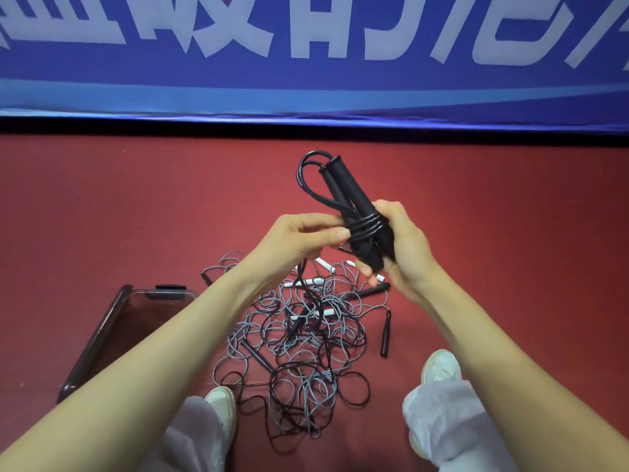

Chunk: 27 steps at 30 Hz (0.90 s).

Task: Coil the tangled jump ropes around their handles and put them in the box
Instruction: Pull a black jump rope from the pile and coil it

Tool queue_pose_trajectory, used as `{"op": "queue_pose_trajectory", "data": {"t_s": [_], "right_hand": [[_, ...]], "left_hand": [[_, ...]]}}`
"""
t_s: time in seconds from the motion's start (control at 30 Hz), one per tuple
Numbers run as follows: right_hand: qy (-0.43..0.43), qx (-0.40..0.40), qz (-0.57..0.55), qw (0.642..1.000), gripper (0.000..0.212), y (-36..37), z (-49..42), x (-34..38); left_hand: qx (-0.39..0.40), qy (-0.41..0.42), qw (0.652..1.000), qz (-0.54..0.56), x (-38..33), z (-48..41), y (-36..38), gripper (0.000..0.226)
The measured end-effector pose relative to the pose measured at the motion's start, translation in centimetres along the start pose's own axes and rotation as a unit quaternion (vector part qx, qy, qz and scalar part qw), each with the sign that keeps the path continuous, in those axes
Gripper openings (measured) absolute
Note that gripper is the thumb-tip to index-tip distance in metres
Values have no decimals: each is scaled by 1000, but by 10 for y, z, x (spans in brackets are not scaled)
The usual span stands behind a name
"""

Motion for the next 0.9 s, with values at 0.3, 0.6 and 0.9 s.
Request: {"op": "queue_pose_trajectory", "data": {"t_s": [0.3, 0.6, 0.9], "right_hand": [[-11, 0, 6, 1000, 35, 0, -1, -6], [24, 185, -68, 980, 40, -17, 4, 16], [245, 230, 440, 833, 47, 2, 5, -27]], "left_hand": [[37, 4, 999, -3, -2, -1, 3, 28], [123, -38, 989, -75, 8, 10, -33, 17], [131, -42, 960, -242, -11, 4, -24, 12]]}}
Point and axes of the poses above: each hand's wrist, its own z-axis away from the middle knuckle, its own y-axis out of the palm, x = y × z, the point moved 2 cm from there along -z, towards the middle knuckle, and after that the axes turned 9 degrees about x, right-handed, at the moved point
